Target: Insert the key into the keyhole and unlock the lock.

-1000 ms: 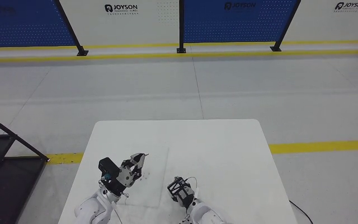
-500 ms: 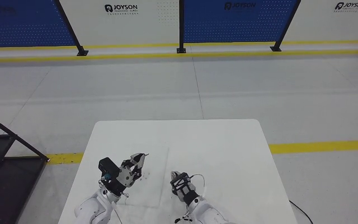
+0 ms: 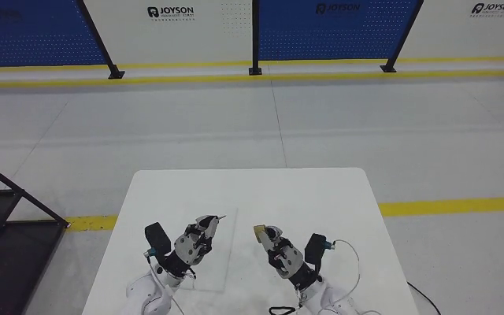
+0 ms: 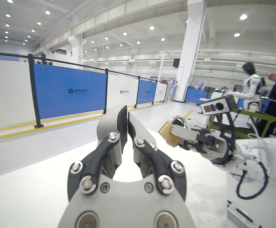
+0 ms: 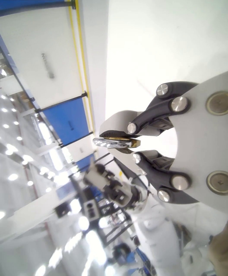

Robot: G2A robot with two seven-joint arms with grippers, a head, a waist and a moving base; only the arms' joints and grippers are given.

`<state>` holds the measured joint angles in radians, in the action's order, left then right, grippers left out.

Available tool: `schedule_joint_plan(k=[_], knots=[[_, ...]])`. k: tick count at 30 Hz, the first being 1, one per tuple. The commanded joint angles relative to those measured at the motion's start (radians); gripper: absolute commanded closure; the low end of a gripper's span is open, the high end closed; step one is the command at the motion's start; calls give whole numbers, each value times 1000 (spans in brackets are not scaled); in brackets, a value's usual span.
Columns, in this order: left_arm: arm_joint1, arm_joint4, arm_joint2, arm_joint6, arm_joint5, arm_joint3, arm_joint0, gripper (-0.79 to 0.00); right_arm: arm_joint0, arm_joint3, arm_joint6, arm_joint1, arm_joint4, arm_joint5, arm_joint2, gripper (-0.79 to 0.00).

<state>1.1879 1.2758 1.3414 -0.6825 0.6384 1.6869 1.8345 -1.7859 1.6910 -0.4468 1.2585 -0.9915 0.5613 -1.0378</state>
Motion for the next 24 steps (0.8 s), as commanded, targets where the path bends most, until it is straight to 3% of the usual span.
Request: schedule_joint_plan(k=[1,16,20,24], knots=[[4,-10,-32,-22,19,-23,-20,0,-4,0,-14,-3,20,44,-11,0],[6,-24,-45,-21,14,-33,-30,0,-2,0,-20,-1,46,31,-11,0],[13,-148,-80,-39,68,-31,-40,0,17,-25,-63,8,155,90,19,0],[23,-250,-136,-101,186,-93,-67,0,48,-79,-140,22,203,180,69,0]])
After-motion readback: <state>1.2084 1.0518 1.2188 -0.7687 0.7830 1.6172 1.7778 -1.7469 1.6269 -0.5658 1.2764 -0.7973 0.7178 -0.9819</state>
